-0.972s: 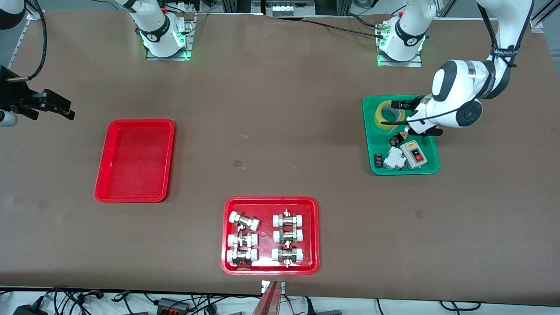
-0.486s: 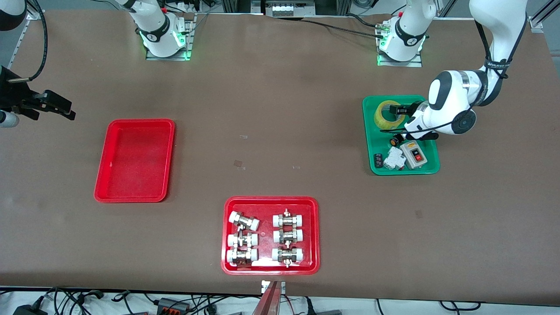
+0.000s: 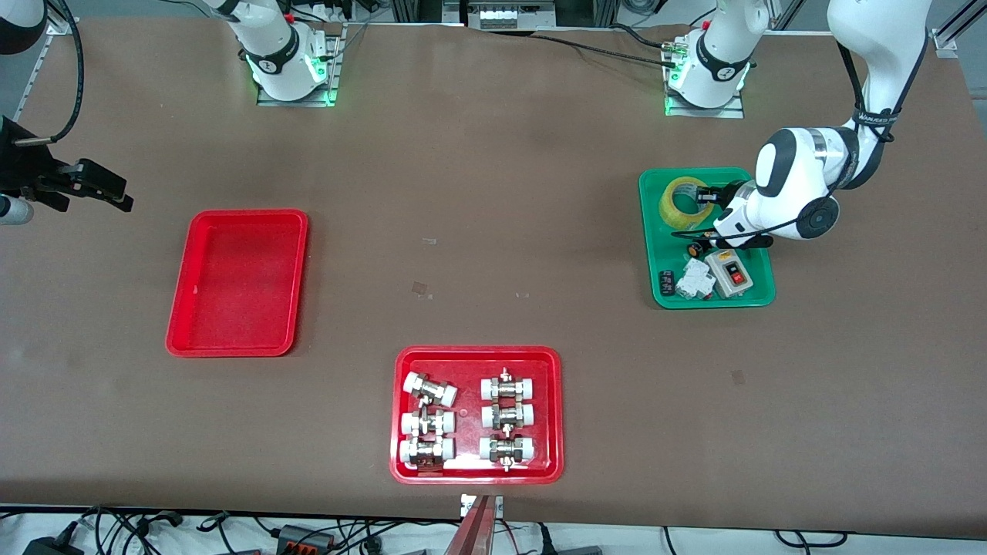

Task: Left arm passes tape to right arm into tray
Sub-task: 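Lower the left gripper and grasp the yellow tape roll by its rim, then lift the tape with the left gripper while the right gripper approaches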

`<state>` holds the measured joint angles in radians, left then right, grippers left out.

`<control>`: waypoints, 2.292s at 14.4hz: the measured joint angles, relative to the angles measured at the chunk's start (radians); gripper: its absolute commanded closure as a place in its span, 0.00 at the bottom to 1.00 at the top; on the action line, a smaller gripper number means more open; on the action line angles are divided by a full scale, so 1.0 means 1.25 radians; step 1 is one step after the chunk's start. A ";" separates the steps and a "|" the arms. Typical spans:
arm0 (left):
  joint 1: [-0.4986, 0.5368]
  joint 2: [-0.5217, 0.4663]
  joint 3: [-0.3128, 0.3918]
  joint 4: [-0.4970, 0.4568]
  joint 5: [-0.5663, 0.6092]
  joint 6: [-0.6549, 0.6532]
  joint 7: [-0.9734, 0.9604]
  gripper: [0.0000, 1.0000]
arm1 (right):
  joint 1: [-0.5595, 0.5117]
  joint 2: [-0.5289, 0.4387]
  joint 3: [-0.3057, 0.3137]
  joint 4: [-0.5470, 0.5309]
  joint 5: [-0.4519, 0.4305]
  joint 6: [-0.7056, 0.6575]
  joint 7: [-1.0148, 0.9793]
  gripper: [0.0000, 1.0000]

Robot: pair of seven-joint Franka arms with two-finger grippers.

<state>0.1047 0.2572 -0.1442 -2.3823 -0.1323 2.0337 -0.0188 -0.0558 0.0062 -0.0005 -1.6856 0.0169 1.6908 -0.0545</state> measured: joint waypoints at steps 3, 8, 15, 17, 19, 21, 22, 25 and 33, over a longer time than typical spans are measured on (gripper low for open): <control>0.001 0.000 0.000 0.002 0.000 0.000 0.000 0.94 | 0.000 0.000 0.000 0.000 0.000 0.000 0.000 0.00; 0.001 -0.001 -0.001 0.045 0.000 -0.041 0.000 0.96 | 0.000 0.000 0.000 0.000 0.000 0.000 0.001 0.00; -0.007 -0.020 -0.069 0.368 -0.035 -0.412 -0.002 1.00 | 0.000 0.000 0.000 0.000 0.004 0.000 0.001 0.00; -0.017 -0.021 -0.122 0.435 -0.130 -0.449 -0.058 1.00 | 0.000 0.000 0.000 0.000 0.006 0.000 0.001 0.00; -0.037 -0.021 -0.161 0.487 -0.233 -0.456 -0.136 1.00 | 0.000 0.000 0.000 0.000 0.015 0.000 0.001 0.00; -0.061 -0.020 -0.182 0.532 -0.348 -0.456 -0.203 1.00 | -0.001 0.001 0.000 -0.001 0.058 -0.001 0.001 0.00; -0.078 -0.020 -0.184 0.556 -0.409 -0.456 -0.231 1.00 | -0.001 0.005 0.000 -0.002 0.082 -0.003 0.001 0.00; -0.147 -0.010 -0.186 0.637 -0.548 -0.403 -0.340 1.00 | 0.001 0.037 0.002 -0.004 0.153 -0.013 0.001 0.00; -0.221 0.064 -0.187 0.695 -0.617 -0.244 -0.444 1.00 | 0.095 0.101 0.015 -0.002 0.237 -0.030 -0.017 0.00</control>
<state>-0.1714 0.3375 -0.3777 -1.5138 -0.9035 1.7284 -0.5742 0.0625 0.1322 0.0180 -1.6887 0.3133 1.6533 -0.0753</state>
